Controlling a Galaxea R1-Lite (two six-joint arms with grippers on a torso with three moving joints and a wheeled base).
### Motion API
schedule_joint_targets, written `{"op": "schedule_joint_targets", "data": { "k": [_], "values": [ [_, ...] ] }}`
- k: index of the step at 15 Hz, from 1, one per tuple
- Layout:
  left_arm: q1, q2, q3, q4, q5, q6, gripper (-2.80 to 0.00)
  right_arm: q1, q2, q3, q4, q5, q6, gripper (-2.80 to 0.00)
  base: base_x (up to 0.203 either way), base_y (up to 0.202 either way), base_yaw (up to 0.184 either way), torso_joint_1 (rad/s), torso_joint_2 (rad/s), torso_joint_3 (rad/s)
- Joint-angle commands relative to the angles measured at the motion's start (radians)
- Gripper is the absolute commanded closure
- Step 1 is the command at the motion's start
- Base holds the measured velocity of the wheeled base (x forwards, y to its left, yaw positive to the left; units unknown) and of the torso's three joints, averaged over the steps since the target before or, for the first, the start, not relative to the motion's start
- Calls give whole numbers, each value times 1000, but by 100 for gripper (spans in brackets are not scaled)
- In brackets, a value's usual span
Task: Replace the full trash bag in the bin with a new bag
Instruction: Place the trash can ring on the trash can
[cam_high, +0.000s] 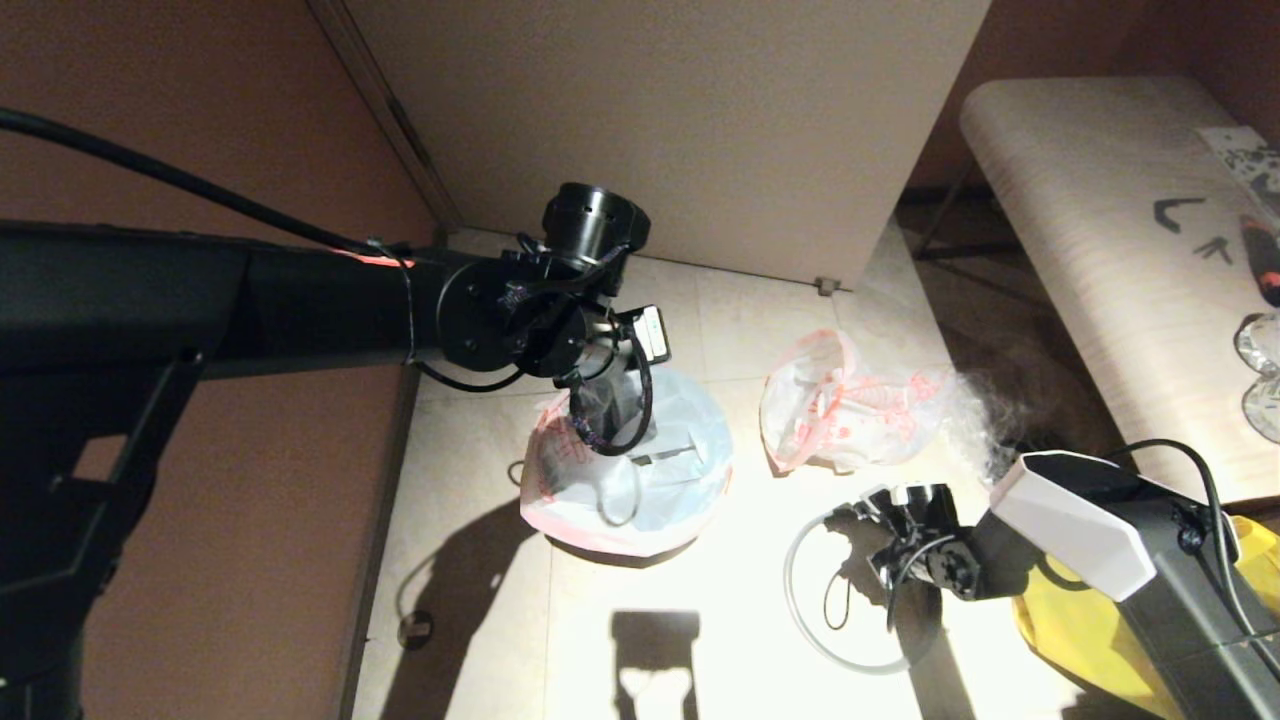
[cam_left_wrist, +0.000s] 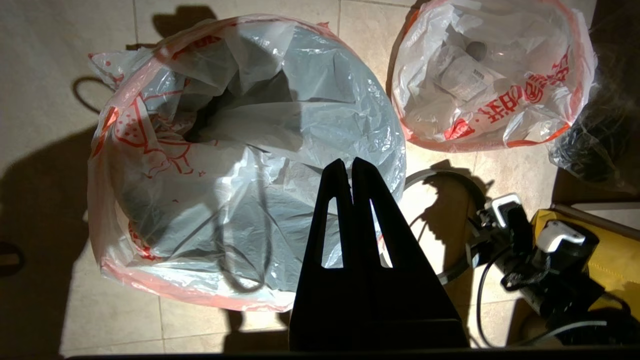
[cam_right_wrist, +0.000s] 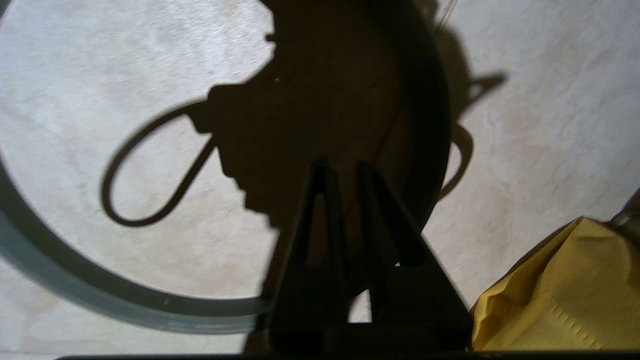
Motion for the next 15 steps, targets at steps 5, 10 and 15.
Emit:
{"op": "schedule_joint_targets", "data": {
  "k": [5,10,15],
  "values": [
    [1,7,-4,0,24,-4,0,-83,120,-335,215,45,-42,-280,0,0,0,0,0,0],
    [12,4,-15,8,27,-4,0,-92,165,-426,332,60,-86,-280,0,0,0,0,0,0],
    [12,-5,-15,7,52,-10,0,-98,202,-493,464,60,-134,-280,0,0,0,0,0,0]
  ]
}}
